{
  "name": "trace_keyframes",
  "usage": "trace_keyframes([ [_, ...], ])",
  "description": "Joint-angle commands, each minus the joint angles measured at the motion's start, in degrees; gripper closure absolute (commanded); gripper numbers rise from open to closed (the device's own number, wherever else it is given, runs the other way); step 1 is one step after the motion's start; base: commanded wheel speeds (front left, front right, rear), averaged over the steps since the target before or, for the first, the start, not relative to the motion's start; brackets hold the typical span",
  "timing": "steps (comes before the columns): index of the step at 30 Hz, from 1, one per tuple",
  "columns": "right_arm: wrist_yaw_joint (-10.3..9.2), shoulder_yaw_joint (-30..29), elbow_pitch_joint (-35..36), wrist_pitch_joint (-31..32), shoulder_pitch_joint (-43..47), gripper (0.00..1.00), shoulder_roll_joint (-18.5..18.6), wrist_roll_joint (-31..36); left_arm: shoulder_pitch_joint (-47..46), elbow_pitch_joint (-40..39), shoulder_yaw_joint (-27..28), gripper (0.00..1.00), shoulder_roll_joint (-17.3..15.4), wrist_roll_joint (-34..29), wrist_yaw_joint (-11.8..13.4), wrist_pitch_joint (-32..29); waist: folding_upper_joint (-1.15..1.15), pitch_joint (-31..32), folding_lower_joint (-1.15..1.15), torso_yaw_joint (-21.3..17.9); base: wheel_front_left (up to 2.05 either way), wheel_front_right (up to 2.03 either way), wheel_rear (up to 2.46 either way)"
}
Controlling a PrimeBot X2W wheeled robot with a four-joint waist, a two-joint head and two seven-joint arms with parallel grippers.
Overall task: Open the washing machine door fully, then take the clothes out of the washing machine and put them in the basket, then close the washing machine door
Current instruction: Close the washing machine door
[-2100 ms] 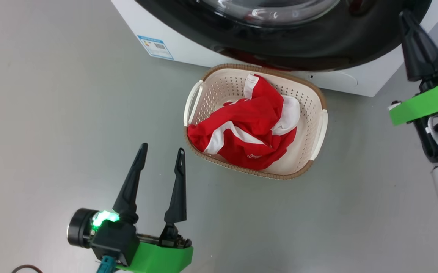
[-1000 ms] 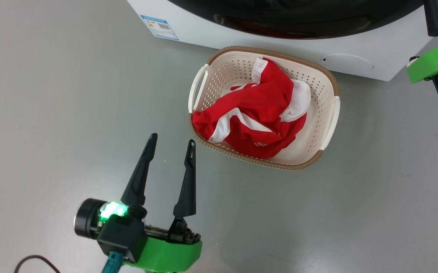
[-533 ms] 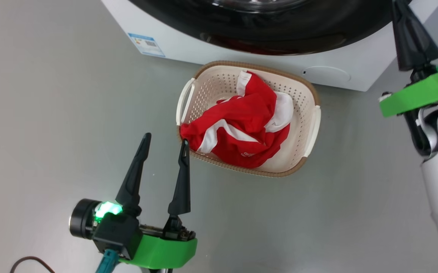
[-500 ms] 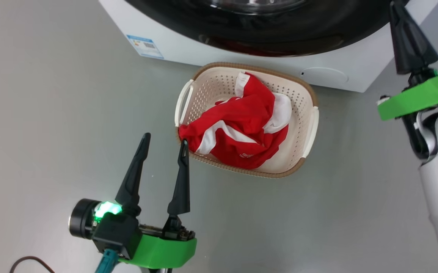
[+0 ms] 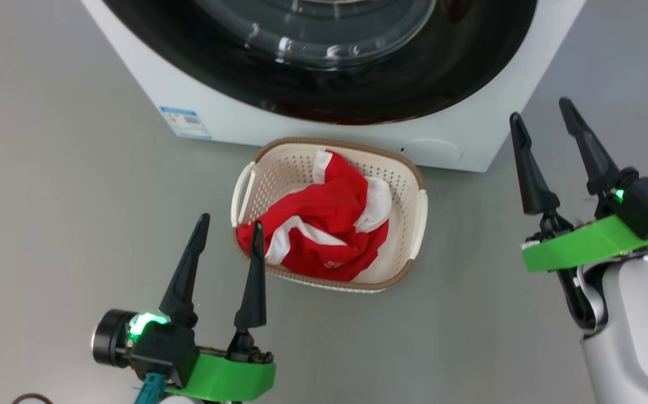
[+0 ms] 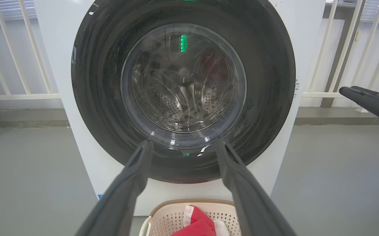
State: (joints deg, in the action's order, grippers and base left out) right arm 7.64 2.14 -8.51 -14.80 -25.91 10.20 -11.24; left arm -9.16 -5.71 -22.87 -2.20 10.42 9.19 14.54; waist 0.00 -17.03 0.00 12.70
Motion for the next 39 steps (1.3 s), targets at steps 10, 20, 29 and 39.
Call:
trace_keyframes([
  [10, -0.15, -0.2, 6.6, -0.2, 8.3, 0.0, -3.7, 1.8, 2.2, 0.5, 3.9, 0.0, -0.8, -0.9, -1.8, 0.5, 0.0, 7.0, 0.0, -6.1, 0.0, 0.0, 0.0],
  [20, -0.15, -1.1, 11.6, -0.2, 17.6, 0.0, -6.3, 5.1, 5.0, 1.9, 6.1, 0.0, -1.2, -0.6, -2.2, 0.5, 0.0, 12.4, 0.0, -9.6, 0.0, 0.0, 0.0],
  [29, -0.15, -2.9, 15.4, 0.0, 24.9, 0.0, -7.3, 7.5, 7.0, 3.8, 7.3, 0.0, -1.7, 0.2, -2.9, 0.5, 0.0, 15.3, 0.0, -12.3, 0.0, 0.0, 0.0],
  [39, -0.15, -4.7, 17.4, 0.5, 32.5, 0.0, -7.3, 5.3, 8.7, 4.9, 8.1, 0.0, -2.0, 1.4, -3.1, 0.5, 0.0, 17.4, 0.0, -14.7, 0.0, 0.0, 0.0],
])
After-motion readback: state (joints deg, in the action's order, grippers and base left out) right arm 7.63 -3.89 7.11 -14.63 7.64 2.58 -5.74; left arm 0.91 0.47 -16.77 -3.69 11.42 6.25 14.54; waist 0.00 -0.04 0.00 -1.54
